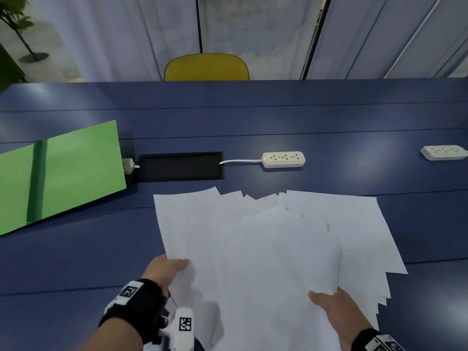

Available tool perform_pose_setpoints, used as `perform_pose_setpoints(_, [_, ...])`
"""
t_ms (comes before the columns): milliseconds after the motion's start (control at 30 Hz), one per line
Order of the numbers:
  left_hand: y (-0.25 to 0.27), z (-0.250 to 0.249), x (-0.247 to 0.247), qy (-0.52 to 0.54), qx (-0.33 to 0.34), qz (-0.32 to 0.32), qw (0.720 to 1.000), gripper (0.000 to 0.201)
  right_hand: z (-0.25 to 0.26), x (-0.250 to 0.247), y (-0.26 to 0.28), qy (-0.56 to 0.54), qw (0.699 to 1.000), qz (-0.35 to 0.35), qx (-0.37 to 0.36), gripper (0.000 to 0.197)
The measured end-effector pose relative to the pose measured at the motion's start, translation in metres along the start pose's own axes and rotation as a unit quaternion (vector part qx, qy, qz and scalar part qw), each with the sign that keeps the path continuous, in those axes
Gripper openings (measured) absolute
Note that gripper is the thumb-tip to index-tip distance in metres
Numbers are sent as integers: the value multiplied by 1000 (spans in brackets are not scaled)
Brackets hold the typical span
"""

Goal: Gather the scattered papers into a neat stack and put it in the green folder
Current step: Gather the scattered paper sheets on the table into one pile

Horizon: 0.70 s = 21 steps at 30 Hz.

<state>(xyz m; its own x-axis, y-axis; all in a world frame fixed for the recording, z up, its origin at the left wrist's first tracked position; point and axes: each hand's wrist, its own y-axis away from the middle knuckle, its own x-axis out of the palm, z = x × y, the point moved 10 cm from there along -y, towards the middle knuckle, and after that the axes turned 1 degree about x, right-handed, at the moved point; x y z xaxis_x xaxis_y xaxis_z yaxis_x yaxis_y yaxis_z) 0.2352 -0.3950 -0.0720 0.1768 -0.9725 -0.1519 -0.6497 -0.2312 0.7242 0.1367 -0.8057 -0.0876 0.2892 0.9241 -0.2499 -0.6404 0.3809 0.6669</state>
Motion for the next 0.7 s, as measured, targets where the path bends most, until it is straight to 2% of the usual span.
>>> perform_pose_setpoints(100, [5,-15,-16,-17,50,-45,998,18,-1,-1,3,9,1000,4,1,14])
perform_pose_setpoints(133, [10,-29,-30,-45,86,-73,993,17,-1,-1,4,13,1000,6,-1,13])
perform_pose_setpoints(167, [27,-45,-69,-83,122,-110,983,13,1,19,12,19,1000,17,-6,10])
perform_pose_setpoints(200, [40,-67,-78,-148,165,-133,966,8,2,15,13,16,1000,13,-7,9])
perform_pose_setpoints(267, [74,-114,-93,-273,264,-176,908,11,4,11,14,12,1000,11,-15,11])
perform_pose_setpoints(333, [118,-157,-95,-301,355,-180,867,11,7,12,12,4,1000,11,-21,15])
perform_pose_setpoints(400, [144,-178,-101,-223,393,-142,881,6,8,25,17,-25,999,37,-14,18])
perform_pose_setpoints(500, [149,-182,-111,-20,363,-34,931,8,8,51,21,-63,995,77,3,37])
perform_pose_setpoints(567, [138,-172,-109,88,322,41,942,8,7,64,25,-76,992,95,14,31])
perform_pose_setpoints(633, [121,-147,-99,147,269,70,949,25,8,73,29,-78,991,108,26,22])
perform_pose_setpoints(700, [102,-106,-76,142,196,83,967,33,10,79,34,-63,990,120,25,24])
